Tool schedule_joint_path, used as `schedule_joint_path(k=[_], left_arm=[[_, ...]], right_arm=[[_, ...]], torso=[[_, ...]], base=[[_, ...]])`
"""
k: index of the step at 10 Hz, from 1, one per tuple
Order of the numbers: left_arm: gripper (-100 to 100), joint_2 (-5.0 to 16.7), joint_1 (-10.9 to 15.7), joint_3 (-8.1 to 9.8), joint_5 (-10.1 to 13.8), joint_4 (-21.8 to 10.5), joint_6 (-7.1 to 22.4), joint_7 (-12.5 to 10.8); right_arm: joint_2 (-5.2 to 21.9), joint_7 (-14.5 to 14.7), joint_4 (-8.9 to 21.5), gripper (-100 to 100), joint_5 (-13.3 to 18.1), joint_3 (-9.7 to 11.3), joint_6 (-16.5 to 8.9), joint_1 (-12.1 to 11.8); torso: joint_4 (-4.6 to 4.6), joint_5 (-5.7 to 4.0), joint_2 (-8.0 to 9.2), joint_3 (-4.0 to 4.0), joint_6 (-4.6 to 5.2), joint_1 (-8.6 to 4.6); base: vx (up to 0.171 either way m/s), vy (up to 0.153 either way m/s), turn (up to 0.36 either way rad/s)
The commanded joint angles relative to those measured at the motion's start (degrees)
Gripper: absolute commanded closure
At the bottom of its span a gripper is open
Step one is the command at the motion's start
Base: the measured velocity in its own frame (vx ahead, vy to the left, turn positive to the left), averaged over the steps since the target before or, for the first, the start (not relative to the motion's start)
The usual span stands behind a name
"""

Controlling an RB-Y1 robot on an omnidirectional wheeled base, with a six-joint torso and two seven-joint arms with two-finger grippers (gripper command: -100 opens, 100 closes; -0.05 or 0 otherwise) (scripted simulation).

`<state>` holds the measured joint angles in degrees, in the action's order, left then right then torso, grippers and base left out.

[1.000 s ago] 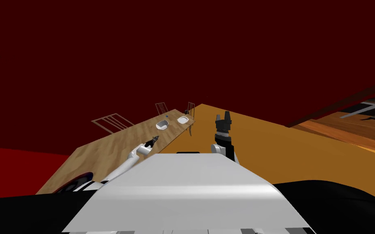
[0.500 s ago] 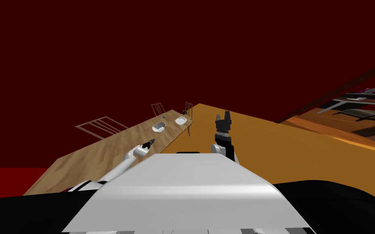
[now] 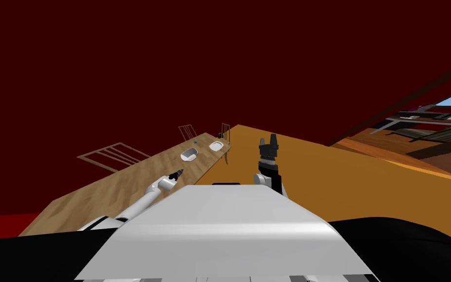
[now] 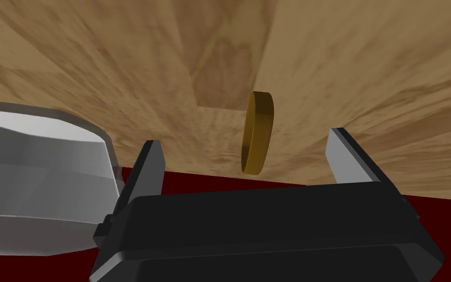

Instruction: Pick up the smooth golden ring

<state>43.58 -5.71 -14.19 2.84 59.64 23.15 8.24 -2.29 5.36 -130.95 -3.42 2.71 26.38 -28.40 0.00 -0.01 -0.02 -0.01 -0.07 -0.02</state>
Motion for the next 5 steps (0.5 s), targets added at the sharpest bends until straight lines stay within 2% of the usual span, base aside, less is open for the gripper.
schedule_joint_path(k=[1, 2, 3, 4, 5], left_arm=[[-100, 0.24, 0.82, -1.31, -0.96, -2.86, -2.19, -2.86], [-100, 0.24, 0.82, -1.31, -0.96, -4.29, -2.19, -3.71], [-100, 0.48, 1.64, -2.61, -1.92, -6.06, -4.38, -5.62], [-100, 0.48, 1.64, -2.61, -1.92, -7.62, -4.38, -7.19], [-100, 0.48, 1.64, -2.61, -1.92, -8.52, -4.38, -7.42]], right_arm=[[0.00, 0.00, 0.00, 0, 0.00, 0.00, 0.00, 0.00], [0.00, 0.00, 0.00, 0, 0.00, 0.01, 0.00, 0.02], [0.00, 0.00, 0.00, 0, 0.00, 0.00, 0.00, 0.01], [0.00, 0.00, 0.00, 0, 0.00, 0.01, 0.00, 0.02], [0.00, 0.00, 0.00, 0, 0.00, 0.00, 0.00, 0.01]], torso=[[0.00, 0.00, 0.00, 0.00, 0.00, 0.00], [0.02, 0.00, 0.10, 0.05, 0.07, -0.04], [0.03, 0.00, 0.16, 0.09, -0.01, -0.01], [0.05, 0.00, 0.24, 0.14, 0.05, 0.00], [0.05, 0.00, 0.23, 0.14, -0.02, 0.01]], base=[[-0.032, -0.008, -0.293], [-0.044, 0.001, -0.155], [-0.065, 0.002, -0.242], [-0.053, 0.005, -0.134], [-0.022, -0.002, 0.020]])
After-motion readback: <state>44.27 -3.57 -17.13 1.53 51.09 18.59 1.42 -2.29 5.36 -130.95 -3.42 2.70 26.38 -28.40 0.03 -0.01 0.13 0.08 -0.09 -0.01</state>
